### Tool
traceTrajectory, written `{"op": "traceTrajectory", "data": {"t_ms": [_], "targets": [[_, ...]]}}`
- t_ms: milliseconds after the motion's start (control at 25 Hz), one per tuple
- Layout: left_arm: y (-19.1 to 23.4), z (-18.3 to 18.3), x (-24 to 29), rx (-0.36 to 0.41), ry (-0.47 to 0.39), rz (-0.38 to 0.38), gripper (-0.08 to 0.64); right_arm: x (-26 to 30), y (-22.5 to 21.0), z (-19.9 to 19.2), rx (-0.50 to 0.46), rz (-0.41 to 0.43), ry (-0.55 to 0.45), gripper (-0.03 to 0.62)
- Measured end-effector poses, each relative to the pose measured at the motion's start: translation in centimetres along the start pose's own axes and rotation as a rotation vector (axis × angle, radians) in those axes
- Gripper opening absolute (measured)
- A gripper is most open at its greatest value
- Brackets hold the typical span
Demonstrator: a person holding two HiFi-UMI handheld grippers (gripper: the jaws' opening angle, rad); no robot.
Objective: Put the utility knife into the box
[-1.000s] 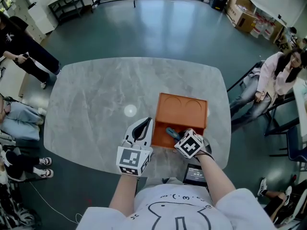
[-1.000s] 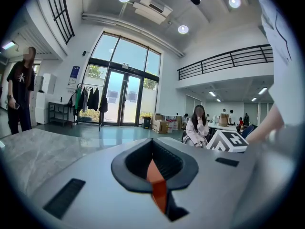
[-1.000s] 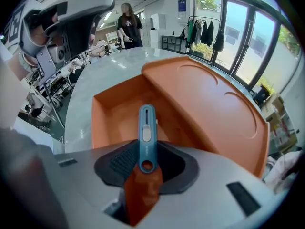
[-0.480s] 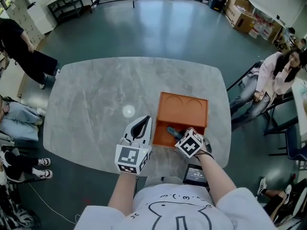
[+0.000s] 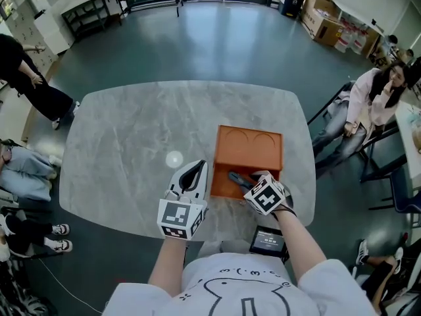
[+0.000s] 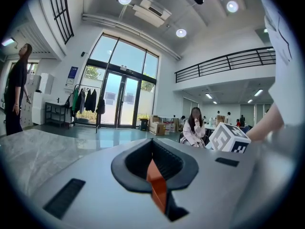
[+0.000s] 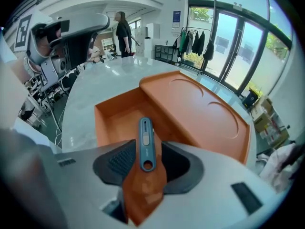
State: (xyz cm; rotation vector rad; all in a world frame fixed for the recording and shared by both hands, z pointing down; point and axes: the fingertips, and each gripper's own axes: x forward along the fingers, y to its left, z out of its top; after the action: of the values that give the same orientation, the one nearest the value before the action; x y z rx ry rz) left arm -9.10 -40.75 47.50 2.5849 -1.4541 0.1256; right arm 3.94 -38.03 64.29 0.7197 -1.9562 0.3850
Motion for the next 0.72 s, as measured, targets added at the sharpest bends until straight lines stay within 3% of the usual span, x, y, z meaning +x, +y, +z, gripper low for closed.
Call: {"op": "traceTrajectory", "data": {"t_ms": [240, 440, 720], "targets": [[-0.6, 0.2, -0.5, 0.002, -0.015, -0.004, 0.015, -1.8, 0.2, 0.1, 0.051, -0.019, -0.037, 0.161], [-1.9, 0.6, -1.0, 0.012, -0.035, -0.004, 0.015, -4.4, 0.2, 0.6, 0.086, -0.035, -0.126, 0.161], [-4.7, 2.0, -2.7, 0.034, -0.058, 0.002, 0.015, -10.1, 0.6, 1.5, 0.15, -0.084, -0.301, 0.069]]}}
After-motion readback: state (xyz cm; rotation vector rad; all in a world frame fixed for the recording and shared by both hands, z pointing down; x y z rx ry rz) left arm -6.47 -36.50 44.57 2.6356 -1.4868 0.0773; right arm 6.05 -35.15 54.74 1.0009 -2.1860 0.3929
